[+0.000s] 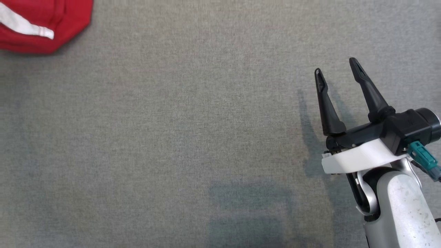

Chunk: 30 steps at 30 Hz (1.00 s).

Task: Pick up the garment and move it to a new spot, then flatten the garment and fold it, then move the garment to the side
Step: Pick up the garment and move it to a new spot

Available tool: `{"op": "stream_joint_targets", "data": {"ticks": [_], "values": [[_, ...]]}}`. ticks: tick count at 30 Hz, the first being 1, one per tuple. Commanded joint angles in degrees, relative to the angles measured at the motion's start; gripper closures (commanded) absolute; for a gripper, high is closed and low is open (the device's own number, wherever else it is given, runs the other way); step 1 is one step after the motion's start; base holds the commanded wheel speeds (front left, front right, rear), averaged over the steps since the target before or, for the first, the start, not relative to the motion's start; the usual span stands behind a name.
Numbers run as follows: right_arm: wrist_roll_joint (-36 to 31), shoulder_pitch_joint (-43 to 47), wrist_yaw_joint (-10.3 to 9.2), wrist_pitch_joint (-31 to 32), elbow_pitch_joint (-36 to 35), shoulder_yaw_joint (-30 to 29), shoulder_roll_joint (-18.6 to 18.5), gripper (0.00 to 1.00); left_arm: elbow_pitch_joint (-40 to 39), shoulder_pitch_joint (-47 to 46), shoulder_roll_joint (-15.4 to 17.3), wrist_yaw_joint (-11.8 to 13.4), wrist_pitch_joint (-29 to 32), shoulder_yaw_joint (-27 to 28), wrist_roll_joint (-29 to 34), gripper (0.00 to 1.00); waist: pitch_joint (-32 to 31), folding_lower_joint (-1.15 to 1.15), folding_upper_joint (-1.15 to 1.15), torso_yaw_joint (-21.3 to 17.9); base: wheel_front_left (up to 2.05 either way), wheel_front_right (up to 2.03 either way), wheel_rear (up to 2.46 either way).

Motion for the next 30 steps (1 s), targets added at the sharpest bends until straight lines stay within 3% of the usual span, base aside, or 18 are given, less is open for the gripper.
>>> {"op": "stream_joint_targets", "data": {"ticks": [1, 9, 20, 30], "values": [[0.6, 0.5, -0.02, -0.6, 0.6, -0.1, -0.1, 0.0, -0.1, -0.7, 0.6, -0.3, -0.2, -0.4, 0.5, 1.0, -4.4, 0.0, 0.56, -0.6, 0.0, 0.0, 0.0], [3.5, 3.2, -0.02, -2.8, 4.8, -1.2, -0.1, 0.0, -2.7, -1.5, 0.6, -2.8, 0.0, -3.3, 2.2, 1.0, -15.0, 0.0, 0.56, -1.7, 0.0, 0.0, 0.0], [5.4, 7.7, -0.02, -4.0, 6.9, -4.1, -0.1, 0.0, -14.0, 1.7, -4.1, -5.3, 2.5, -9.7, 3.0, 1.0, -24.5, 0.0, 0.56, -2.9, 0.0, 0.0, 0.0], [6.2, 10.9, -0.02, -3.7, 6.2, -5.7, -0.1, 0.0, -34.0, 8.7, -8.6, -1.7, 7.8, -14.1, 3.0, 1.0, -27.8, 0.0, 0.56, -3.9, 0.0, 0.0, 0.0]]}}
